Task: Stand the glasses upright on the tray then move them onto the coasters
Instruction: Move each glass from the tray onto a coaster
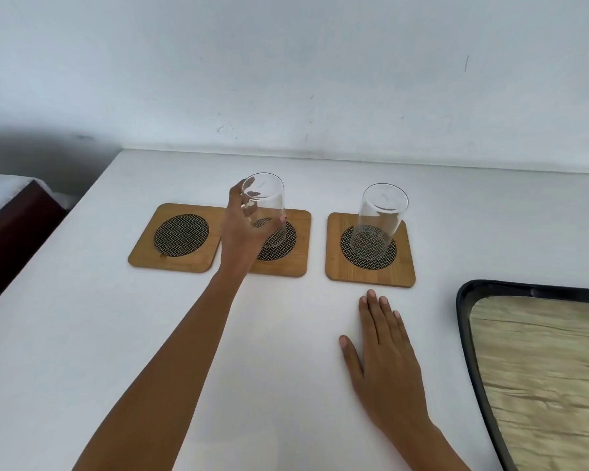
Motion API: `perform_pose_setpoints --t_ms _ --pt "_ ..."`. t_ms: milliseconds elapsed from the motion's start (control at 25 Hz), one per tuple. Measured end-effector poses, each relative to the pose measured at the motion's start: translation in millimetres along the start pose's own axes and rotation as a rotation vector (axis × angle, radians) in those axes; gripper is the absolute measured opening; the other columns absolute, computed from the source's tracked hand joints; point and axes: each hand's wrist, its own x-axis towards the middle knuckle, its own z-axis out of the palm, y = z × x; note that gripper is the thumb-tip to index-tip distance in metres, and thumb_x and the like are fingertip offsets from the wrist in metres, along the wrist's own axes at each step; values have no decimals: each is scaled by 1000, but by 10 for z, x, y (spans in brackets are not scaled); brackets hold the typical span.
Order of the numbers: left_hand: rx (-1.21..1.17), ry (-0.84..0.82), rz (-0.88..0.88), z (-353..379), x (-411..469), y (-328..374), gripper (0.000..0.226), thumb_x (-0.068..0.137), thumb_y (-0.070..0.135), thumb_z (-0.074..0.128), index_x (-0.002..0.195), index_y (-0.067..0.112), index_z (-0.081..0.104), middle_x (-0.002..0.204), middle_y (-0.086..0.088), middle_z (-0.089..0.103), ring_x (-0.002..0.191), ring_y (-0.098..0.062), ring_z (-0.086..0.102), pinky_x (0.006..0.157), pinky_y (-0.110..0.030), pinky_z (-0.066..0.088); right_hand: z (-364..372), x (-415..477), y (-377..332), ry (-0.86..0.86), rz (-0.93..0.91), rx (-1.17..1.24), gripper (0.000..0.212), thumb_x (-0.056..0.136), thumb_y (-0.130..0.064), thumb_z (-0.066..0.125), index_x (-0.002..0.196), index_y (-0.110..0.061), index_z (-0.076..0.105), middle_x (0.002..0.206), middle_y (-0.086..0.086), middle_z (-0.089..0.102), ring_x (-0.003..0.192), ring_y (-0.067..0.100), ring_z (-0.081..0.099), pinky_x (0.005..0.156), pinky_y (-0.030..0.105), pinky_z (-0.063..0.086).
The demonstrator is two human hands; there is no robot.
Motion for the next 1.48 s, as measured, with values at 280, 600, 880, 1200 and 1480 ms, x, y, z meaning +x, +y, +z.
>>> perform_pose_setpoints --t_ms 280,600,880,1200,1480 --pt "-6 -29 38 -7 -47 -22 82 70 15 85 139 19 41 122 -2 49 115 -17 60 99 -34 52 4 1 2 2 -1 1 65 97 -43 37 149 -4 33 157 9 31 147 20 24 117 40 24" --pt "-7 2 19 -56 -110 2 107 63 30 88 149 24 24 151 -2 34 135 -15 38 111 -44 39 4 1 -4 17 -5 15 64 98 -44 36 148 -4 34 157 9 32 147 20 24 118 38 22" --pt "79 216 202 -116 -497 226 69 79 30 75 140 17 42 141 5 45 133 -9 41 110 -42 39 -49 5 -24 7 13 102 62 96 -42 39 143 -3 43 151 10 42 143 22 33 117 33 20" --pt "16 170 367 185 -1173 751 32 88 4 61 115 21 59 115 4 61 111 -17 58 99 -35 47 -562 -204 -43 38 33 487 51 94 -30 48 144 -19 43 145 -6 47 136 5 38 108 6 22" --pt "-125 -46 414 859 -1705 1105 30 88 0 58 106 23 61 106 5 64 106 -15 62 96 -32 50 -1298 -773 495 381 50 378 33 94 -19 46 123 -13 61 119 -6 60 113 7 56 94 17 44"
